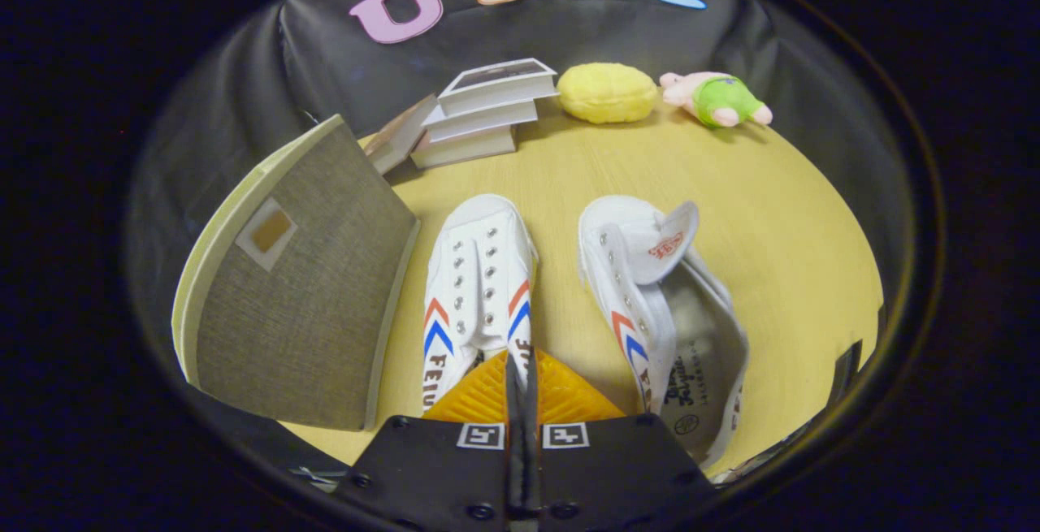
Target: Open the storage box then place both shoes into the box .Put the left shoe in first, then the right shoe, with the right side of both shoes facing outward in a uniform manner.
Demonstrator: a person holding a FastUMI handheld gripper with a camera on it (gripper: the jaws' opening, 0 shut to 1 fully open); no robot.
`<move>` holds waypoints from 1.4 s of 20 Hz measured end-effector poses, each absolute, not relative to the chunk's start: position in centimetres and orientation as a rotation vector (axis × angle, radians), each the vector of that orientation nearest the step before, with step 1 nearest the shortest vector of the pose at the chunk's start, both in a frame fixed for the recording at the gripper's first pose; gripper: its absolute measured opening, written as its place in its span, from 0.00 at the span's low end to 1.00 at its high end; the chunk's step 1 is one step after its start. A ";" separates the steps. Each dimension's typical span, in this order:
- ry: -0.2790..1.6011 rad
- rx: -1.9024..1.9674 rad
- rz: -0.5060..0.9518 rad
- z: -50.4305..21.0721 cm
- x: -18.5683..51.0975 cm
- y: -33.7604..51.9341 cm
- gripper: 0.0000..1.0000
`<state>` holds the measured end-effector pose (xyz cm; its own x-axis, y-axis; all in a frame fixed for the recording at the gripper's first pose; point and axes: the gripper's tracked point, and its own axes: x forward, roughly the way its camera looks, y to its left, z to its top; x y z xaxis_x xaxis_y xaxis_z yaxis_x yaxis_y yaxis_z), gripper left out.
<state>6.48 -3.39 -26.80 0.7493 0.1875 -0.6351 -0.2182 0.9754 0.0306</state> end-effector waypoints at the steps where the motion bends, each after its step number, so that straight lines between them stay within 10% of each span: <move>1: 0.660 -0.069 0.225 -26.1 6.7 -3.2 0.03; 28: 0.516 0.566 0.365 -9.3 4.9 3.9 0.03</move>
<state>4.94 3.86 -9.35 0.8120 0.4604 -0.3587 -0.1858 0.7865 0.5889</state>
